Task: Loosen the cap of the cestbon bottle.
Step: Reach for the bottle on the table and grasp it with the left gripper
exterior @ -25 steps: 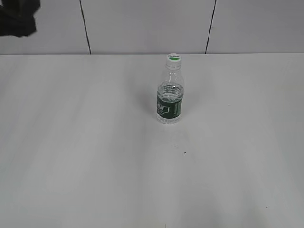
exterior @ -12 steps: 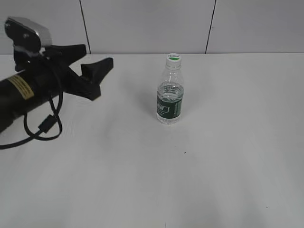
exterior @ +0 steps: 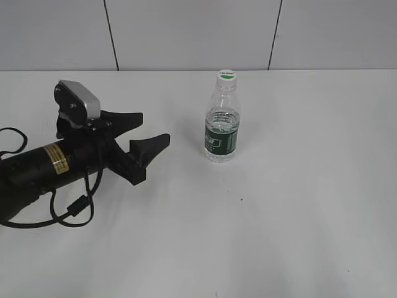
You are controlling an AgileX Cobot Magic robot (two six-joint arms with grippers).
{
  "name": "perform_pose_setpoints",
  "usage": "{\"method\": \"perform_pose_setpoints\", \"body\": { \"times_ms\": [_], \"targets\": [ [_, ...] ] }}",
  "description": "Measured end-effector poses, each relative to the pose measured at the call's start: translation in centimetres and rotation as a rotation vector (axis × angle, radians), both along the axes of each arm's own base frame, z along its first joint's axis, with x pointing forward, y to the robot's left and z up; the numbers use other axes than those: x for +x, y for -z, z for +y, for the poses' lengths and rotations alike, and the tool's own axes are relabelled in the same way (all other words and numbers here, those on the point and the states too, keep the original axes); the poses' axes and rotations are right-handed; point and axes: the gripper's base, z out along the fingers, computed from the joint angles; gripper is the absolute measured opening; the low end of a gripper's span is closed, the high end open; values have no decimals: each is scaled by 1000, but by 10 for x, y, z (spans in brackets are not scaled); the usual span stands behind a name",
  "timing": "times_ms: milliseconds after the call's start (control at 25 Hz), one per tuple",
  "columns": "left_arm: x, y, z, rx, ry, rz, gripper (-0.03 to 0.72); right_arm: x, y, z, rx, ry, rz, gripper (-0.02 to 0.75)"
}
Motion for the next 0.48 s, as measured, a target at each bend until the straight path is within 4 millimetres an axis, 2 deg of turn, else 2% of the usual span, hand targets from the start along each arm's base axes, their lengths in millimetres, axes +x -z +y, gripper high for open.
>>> {"method": "perform_pose_setpoints", "body": {
  "times_ms": [240, 480],
  "targets": [
    [-6, 2, -6, 20, 108, -11, 496, 0, 0, 0, 0, 0, 0, 587],
    [-1, -1, -12, 25, 162, -45, 510, 0, 0, 0, 0, 0, 0, 587]
  ]
}}
